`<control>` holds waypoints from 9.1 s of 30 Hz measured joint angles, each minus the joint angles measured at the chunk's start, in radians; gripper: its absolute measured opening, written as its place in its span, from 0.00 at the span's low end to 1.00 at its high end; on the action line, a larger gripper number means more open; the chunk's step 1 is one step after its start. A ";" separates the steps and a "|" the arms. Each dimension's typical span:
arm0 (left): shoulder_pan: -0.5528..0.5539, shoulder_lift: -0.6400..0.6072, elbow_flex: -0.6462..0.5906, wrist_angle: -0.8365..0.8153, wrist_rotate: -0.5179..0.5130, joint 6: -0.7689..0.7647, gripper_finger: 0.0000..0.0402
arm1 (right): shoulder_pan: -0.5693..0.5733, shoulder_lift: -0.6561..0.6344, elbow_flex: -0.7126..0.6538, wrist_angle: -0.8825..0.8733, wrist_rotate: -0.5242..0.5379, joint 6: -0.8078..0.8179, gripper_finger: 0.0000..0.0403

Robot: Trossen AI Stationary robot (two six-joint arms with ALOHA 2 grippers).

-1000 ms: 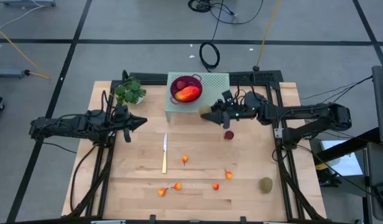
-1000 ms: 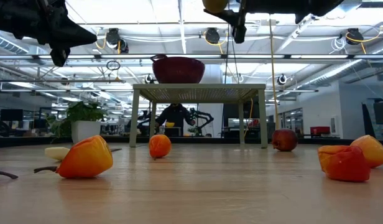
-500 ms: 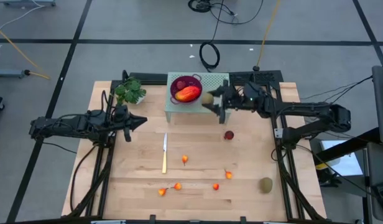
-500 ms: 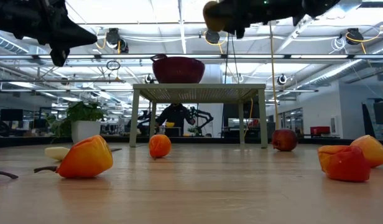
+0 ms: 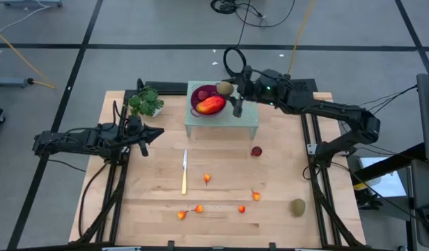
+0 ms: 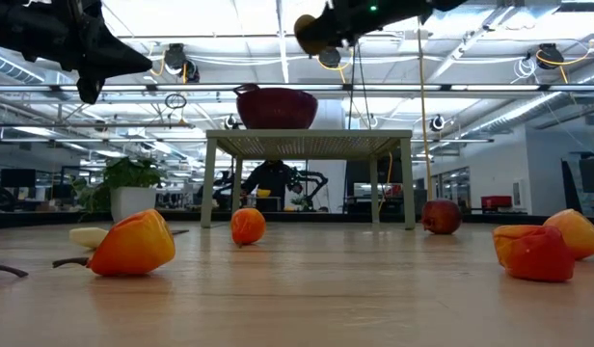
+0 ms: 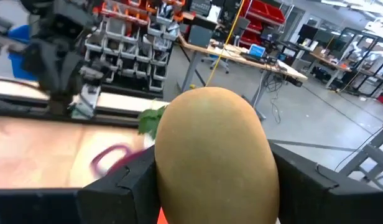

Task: Pick & Place Fruit
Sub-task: Put the kiwi into the strainer bowl on the shelf

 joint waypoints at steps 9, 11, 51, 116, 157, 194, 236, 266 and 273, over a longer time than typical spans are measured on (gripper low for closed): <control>0.000 0.001 0.000 -0.001 -0.001 0.004 0.05 | -0.027 0.162 0.101 0.000 -0.003 -0.031 0.57; 0.000 0.001 0.000 0.000 -0.001 0.004 0.05 | -0.034 0.186 0.106 0.007 -0.004 -0.029 0.57; 0.001 0.001 0.000 -0.001 -0.002 0.000 0.05 | -0.068 0.308 0.106 0.121 -0.035 0.092 0.58; 0.001 0.000 0.000 -0.002 0.000 0.019 0.05 | 0.057 -0.077 0.105 -0.461 -0.055 0.142 0.77; 0.001 0.000 0.000 -0.016 0.002 0.062 0.05 | 0.736 -0.334 0.105 -1.475 -0.138 1.320 0.77; 0.001 0.000 0.000 0.121 -0.013 0.342 0.05 | 1.210 -0.312 -0.487 -0.833 -0.136 2.709 0.77; 0.001 0.000 0.000 0.155 -0.021 0.385 0.05 | 1.209 -0.072 -0.488 -0.918 -0.268 2.682 0.77; 0.001 0.000 0.000 0.157 -0.021 0.381 0.05 | 1.209 0.061 -0.489 -0.893 -0.262 2.649 0.58; 0.001 0.000 0.000 0.157 -0.021 0.382 0.05 | 1.207 0.054 -0.489 -0.880 -0.201 2.665 0.52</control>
